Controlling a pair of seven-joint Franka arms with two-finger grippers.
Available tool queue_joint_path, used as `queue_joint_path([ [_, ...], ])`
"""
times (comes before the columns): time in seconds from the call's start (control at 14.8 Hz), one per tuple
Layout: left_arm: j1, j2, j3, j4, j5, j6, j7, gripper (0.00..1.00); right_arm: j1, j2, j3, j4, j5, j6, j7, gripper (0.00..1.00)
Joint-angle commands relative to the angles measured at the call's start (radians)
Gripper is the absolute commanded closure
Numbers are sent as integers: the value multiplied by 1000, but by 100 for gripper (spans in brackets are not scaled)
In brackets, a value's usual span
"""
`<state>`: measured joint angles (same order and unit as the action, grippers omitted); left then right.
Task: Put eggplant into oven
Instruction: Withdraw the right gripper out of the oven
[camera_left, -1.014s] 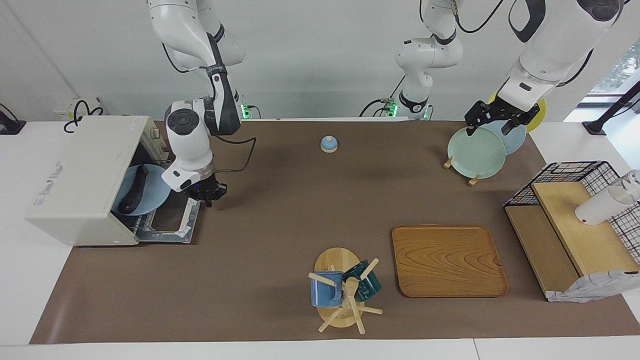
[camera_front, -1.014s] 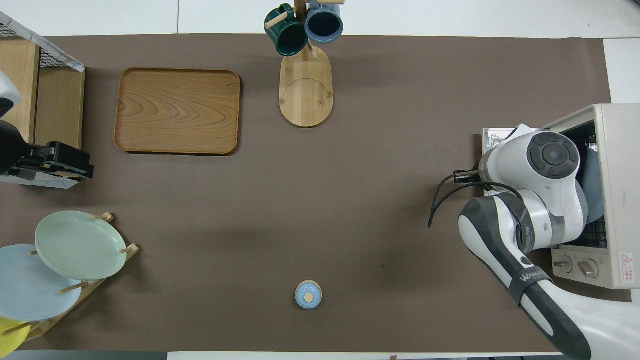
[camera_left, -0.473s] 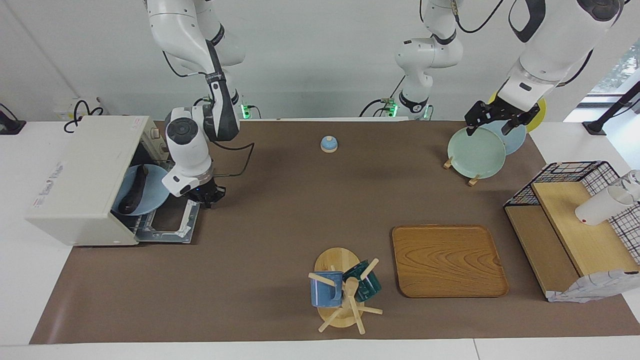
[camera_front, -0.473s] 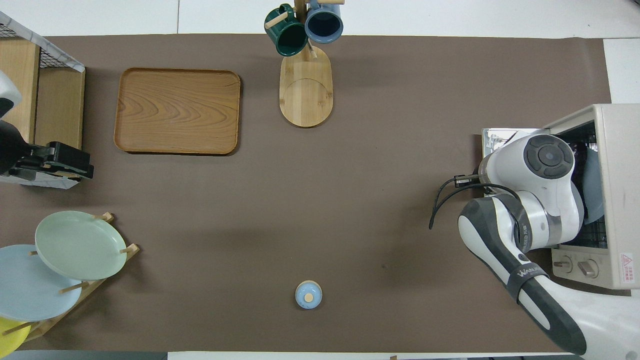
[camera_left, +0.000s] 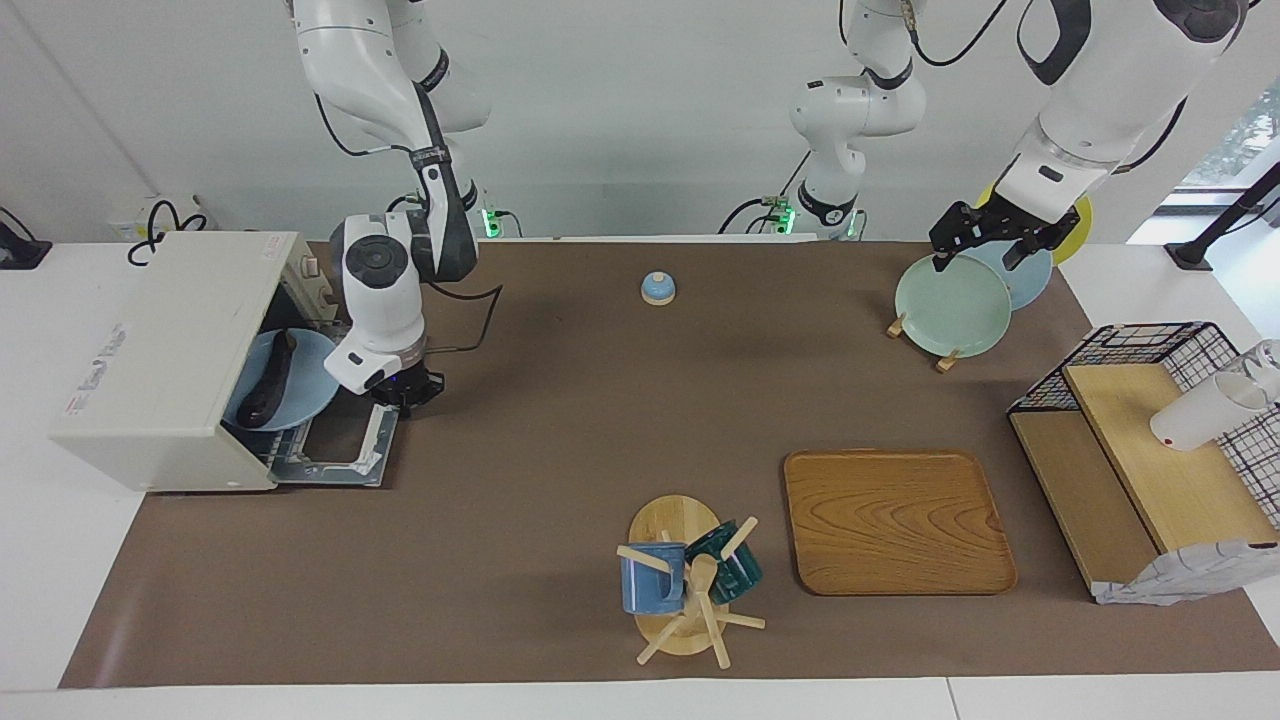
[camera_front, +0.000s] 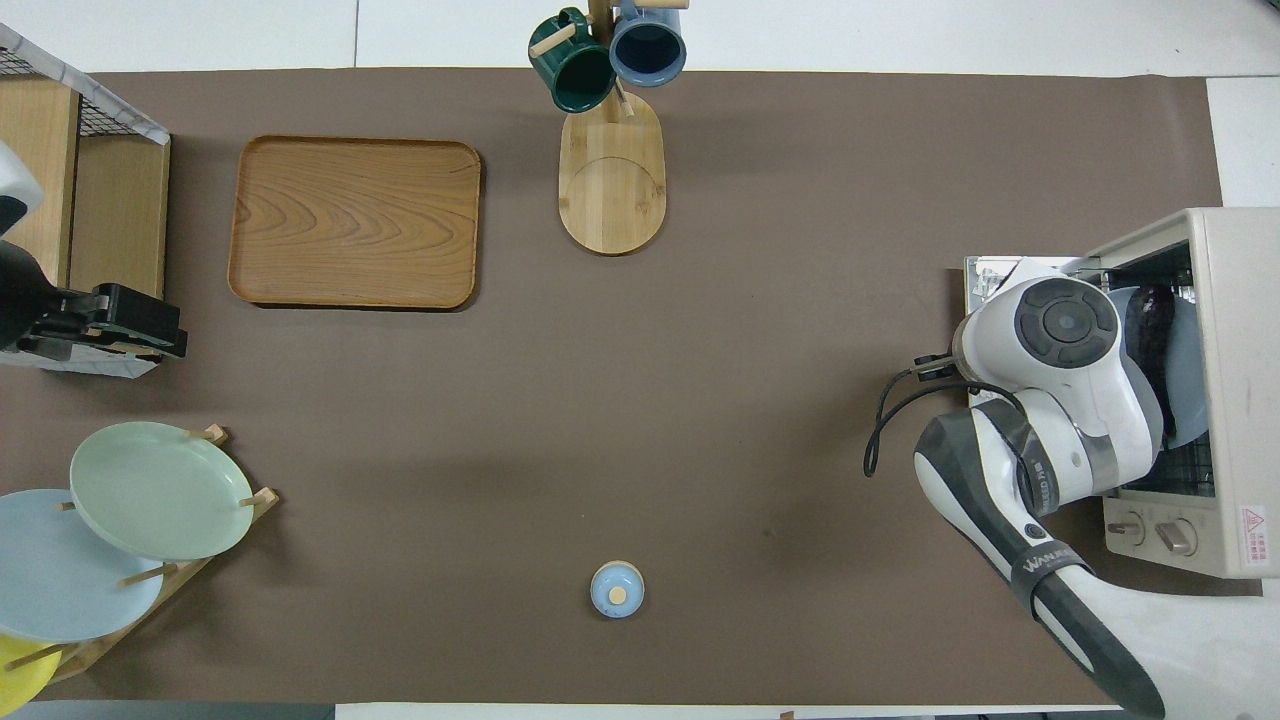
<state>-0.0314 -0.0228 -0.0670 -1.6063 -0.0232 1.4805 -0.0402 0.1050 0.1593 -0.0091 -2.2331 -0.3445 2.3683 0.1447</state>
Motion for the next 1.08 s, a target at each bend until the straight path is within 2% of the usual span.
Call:
queue_joint_path([
  [0.0, 8, -14, -1, -10, -12, 0, 0, 0, -21, 2, -9, 39, -111, -14, -49, 100],
  [0.27, 8, -14, -1, -10, -12, 0, 0, 0, -34, 2, -12, 168, -113, -154, -229, 100],
  [0.54, 8, -14, -1, -10, -12, 1, 0, 0, -99, -9, -11, 204, -99, -184, -273, 100],
  [0.74, 8, -14, -1, -10, -12, 1, 0, 0, -103, -11, -9, 271, -93, -282, -298, 100],
  [1.01, 8, -14, -1, -10, -12, 1, 0, 0, -148, -23, -11, 348, -33, -368, -433, 100],
])
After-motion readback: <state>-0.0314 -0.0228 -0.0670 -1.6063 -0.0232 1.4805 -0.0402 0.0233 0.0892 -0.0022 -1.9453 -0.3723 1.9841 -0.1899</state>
